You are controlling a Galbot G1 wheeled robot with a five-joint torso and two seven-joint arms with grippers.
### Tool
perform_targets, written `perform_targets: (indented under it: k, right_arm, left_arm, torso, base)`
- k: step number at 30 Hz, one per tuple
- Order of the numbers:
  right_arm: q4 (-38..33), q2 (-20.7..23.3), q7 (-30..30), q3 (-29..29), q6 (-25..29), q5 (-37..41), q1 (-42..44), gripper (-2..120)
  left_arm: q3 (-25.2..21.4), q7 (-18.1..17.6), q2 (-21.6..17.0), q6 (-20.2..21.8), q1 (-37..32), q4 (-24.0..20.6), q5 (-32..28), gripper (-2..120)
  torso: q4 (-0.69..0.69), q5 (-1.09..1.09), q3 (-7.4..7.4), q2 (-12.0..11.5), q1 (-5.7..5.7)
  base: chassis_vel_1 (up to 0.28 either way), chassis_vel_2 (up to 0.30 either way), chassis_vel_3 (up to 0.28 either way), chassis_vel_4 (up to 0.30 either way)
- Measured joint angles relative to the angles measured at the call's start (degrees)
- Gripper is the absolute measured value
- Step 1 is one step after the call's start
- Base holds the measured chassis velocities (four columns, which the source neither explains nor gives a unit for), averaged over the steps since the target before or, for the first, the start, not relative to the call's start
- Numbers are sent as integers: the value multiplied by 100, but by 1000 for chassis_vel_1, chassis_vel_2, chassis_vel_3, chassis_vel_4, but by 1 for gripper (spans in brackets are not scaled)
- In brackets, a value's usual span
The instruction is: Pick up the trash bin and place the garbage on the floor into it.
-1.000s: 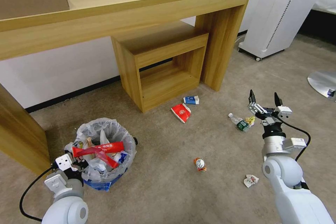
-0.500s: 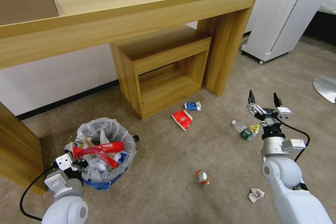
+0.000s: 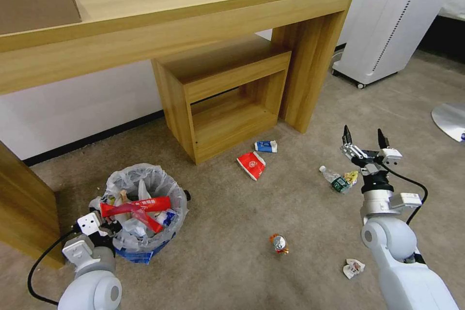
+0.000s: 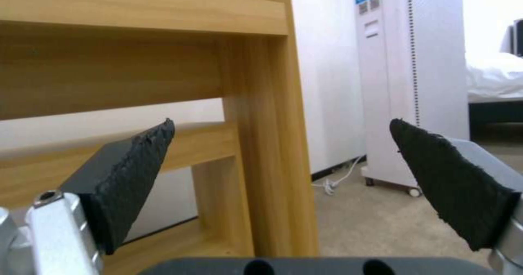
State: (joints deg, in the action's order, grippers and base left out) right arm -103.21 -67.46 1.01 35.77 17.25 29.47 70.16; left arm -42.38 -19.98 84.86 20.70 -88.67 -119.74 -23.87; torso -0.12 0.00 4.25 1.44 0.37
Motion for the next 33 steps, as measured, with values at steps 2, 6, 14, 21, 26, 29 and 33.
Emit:
perform_targets:
  k: [2, 6, 14, 21, 26, 29, 33]
  right_arm:
    - [-2, 0, -3, 6, 0, -1, 12, 100]
    - [-3, -12, -32, 21, 50, 0, 44, 100]
    - [-3, -15, -67, 48, 101, -5, 82, 100]
    - [-2, 10, -74, 49, 103, 14, 88, 100]
    - [-19, 160, 28, 14, -72, 176, 131, 100]
    - [-63, 330, 104, -38, -293, 324, 181, 100]
    - [-132, 610, 210, -133, -749, 641, 250, 100]
  left_arm:
    - [2, 0, 2, 0, -4, 0, 2, 0]
    - [2, 0, 7, -8, -24, -2, 2, 0]
    - [2, -1, 17, -27, -37, -7, -4, 0]
    - [1, -7, 16, -27, -39, -8, -5, 0]
    - [25, -8, 1, -27, -25, 23, 1, 0]
    - [37, -8, -4, -27, -9, 58, 6, 0]
    - [37, -8, -5, -27, 7, 102, 16, 0]
  torso:
    - [0, 0, 0, 0, 0]
    - [0, 0, 0, 0, 0]
    - [-4, 0, 0, 0, 0]
    - [0, 0, 0, 0, 0]
    - [0, 1, 0, 0, 0]
    - [0, 0, 0, 0, 0]
    - [-1, 0, 0, 0, 0]
  base:
    - [0, 0, 0, 0]
    - [-38, -46, -66, -50]
    - [-59, -64, -67, -74]
    - [-7, -6, -8, -10]
    - [0, 0, 0, 0]
    - [0, 0, 0, 0]
    - [0, 0, 0, 0]
